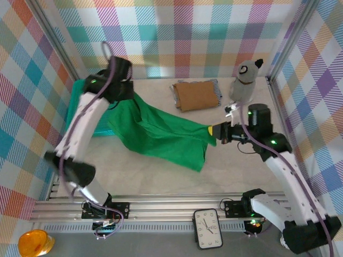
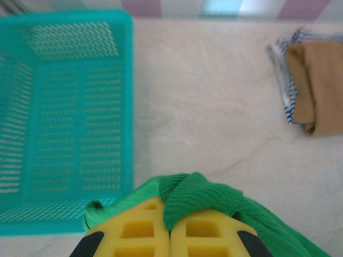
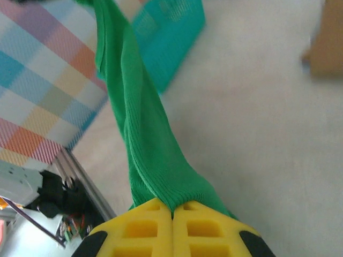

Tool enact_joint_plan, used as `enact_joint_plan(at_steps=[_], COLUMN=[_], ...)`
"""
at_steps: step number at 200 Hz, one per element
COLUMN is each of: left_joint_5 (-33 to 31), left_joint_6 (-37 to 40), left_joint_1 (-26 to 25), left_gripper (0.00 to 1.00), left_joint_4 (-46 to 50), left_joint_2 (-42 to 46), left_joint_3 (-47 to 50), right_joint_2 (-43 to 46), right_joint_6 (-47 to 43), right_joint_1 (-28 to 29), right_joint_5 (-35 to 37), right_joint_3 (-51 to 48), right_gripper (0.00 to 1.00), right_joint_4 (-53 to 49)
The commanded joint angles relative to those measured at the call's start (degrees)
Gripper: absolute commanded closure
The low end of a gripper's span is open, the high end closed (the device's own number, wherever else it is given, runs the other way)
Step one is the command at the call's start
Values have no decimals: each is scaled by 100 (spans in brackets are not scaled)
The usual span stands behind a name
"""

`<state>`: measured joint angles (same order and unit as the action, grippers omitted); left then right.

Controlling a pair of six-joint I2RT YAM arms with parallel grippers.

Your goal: Fold and stack the tank tops

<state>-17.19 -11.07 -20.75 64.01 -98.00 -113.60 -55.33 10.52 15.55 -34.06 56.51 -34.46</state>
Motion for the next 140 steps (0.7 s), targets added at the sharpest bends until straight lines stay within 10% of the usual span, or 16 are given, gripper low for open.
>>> enact_joint_plan(at_steps=[1,47,92,140], left_joint_5=[656,496,390,881], left_joint_6=[175,127,-114,-323], left_joint_1=[-35,-561,-740,-1045], left_gripper=[100,100,90,52], left_joint_4=[-521,-417,-391,-189], left_joint_2=[-1206,-3630,-4201,-3526], left_joint_3=[-433,-2312,-2658,-2256], right_joint_2=[-579,-1818,-2703,-3304], right_joint_6=[123,-78,99,83], right_joint_1=[-105,-457,-762,-857], right_joint_5=[256,1745,2129,2432], right_joint_3=[-366,-474,-284,107], right_gripper=[96,93,88,83], right_joint_4=[-205,-43,-35,-86])
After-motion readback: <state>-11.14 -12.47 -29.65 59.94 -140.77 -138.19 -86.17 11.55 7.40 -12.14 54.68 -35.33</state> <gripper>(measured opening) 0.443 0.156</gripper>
